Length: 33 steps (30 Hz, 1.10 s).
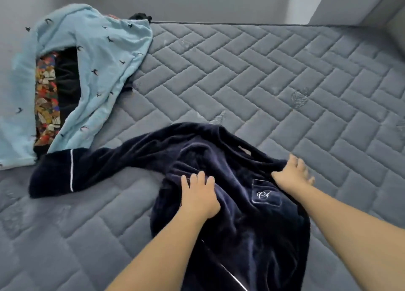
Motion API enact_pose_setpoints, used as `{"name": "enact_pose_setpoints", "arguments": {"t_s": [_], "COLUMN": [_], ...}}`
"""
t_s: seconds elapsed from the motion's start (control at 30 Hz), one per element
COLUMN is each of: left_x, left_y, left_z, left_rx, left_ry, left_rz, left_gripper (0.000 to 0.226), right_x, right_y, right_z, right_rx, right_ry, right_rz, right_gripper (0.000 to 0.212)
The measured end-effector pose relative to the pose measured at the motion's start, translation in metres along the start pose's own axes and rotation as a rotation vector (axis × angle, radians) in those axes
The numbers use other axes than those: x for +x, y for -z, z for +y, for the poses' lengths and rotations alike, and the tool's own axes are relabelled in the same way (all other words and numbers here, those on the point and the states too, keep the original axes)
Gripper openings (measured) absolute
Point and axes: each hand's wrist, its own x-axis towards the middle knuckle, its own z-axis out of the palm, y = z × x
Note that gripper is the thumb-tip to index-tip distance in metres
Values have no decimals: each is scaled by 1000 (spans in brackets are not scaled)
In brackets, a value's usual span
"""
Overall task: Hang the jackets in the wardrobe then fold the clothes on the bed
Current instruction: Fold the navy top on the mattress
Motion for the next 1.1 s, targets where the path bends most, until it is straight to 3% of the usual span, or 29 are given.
{"name": "enact_pose_setpoints", "arguments": {"t_s": [0.1, 0.17, 0.23, 0.3, 0.37, 0.47, 0.53, 0.6, 0.73, 0.8, 0.9, 0.97, 1.03, 1.1], "left_x": [-1, 12, 37, 68, 90, 112, 110, 103, 107, 118, 136, 143, 146, 146], "left_y": [-39, -45, -36, -24, -11, -9, -8, 2, 50, 73, 76, 53, 17, -19], "left_z": [66, 106, 149, 200, 217, 252, 268, 287, 346, 373, 396, 405, 416, 430], "left_rx": [-60, -20, -15, -152, -230, 81, 150, 73, -121, -163, -28, 82, 123, 118], "left_ry": [-31, -60, -101, -128, -132, -115, -33, 15, 47, 88, 211, 198, 23, -176], "left_rz": [7, 131, 228, 199, 93, -38, -107, -41, 251, 278, 274, 256, 230, 155], "left_gripper": [59, 53, 53, 63, 75, 59, 45, 40, 49, 59, 61, 75, 82, 80], "right_x": [4, 8, 9, 10, 1, 4, 19, 42, 114, 148, 180, 180, 165, 146], "right_y": [-8, -14, -23, -33, -48, -49, -39, -11, 88, 130, 143, 122, 92, 60], "right_z": [100, 148, 176, 196, 186, 207, 234, 260, 283, 295, 326, 349, 368, 382], "right_rx": [131, 426, 551, 539, 653, 912, 943, 890, 609, 470, 258, 108, 100, 152], "right_ry": [-253, -360, -255, -82, 20, -31, -129, -120, 143, 258, 242, 148, -32, -177], "right_rz": [-69, -253, -504, -619, -693, -779, -748, -621, -37, 101, 43, -85, -262, -415], "right_gripper": [92, 85, 50, 23, 17, 18, 20, 12, 17, 15, 15, 49, 80, 84]}}
